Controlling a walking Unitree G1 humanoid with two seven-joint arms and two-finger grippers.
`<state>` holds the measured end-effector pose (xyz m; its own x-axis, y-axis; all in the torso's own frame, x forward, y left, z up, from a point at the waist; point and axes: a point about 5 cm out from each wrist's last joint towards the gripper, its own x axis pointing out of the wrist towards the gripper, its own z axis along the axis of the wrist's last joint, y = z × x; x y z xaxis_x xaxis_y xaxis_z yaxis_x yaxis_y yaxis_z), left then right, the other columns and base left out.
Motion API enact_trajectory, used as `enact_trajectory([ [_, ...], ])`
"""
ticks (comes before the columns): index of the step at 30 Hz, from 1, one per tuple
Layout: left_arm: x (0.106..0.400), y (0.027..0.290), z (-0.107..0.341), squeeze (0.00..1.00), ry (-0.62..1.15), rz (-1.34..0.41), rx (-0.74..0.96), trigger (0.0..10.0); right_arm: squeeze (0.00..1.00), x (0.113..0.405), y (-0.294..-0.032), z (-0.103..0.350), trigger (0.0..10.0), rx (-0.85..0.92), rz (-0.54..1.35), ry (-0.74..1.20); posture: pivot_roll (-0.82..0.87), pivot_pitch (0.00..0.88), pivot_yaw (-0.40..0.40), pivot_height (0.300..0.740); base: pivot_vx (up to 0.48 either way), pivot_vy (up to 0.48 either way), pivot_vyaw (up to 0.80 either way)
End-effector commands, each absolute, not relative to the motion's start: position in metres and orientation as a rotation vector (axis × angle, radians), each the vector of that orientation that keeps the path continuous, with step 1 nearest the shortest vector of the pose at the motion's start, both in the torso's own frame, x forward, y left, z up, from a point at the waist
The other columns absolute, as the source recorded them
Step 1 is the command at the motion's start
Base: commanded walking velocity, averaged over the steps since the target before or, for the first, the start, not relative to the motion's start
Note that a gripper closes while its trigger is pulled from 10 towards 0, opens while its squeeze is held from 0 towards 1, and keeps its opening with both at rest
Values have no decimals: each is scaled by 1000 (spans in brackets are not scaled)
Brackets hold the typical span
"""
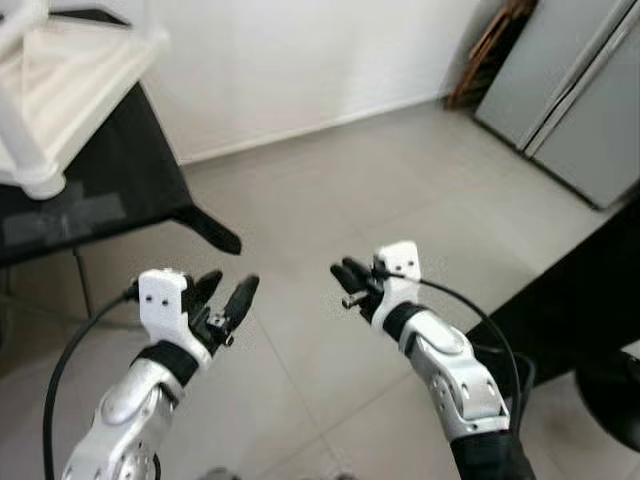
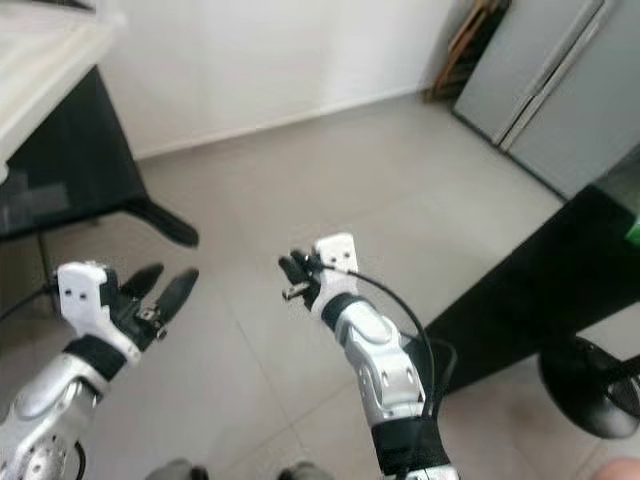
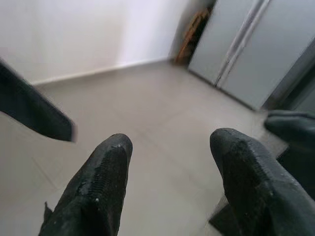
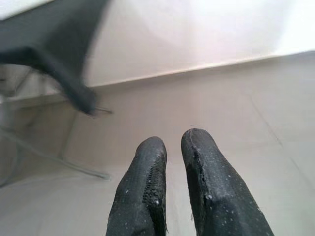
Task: Building children table
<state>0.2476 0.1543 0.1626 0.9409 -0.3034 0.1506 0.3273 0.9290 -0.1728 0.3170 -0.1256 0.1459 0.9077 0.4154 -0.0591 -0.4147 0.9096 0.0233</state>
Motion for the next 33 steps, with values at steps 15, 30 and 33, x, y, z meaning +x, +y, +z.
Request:
enact_trajectory([
  [15,254,157,153,0,-109,-243,-151,10000,0,320,-128,140,10000,5,357,96,0,227,-122,740,132,0,-213],
  [30,255,154,154,0,-127,-257,-144,10000,0,322,-126,140,10000,-9,369,95,-3,226,-126,740,348,0,-160],
  [33,255,154,155,0,-128,-261,-144,10000,0,322,-126,140,10000,-15,371,98,-4,225,-126,740,352,0,0],
])
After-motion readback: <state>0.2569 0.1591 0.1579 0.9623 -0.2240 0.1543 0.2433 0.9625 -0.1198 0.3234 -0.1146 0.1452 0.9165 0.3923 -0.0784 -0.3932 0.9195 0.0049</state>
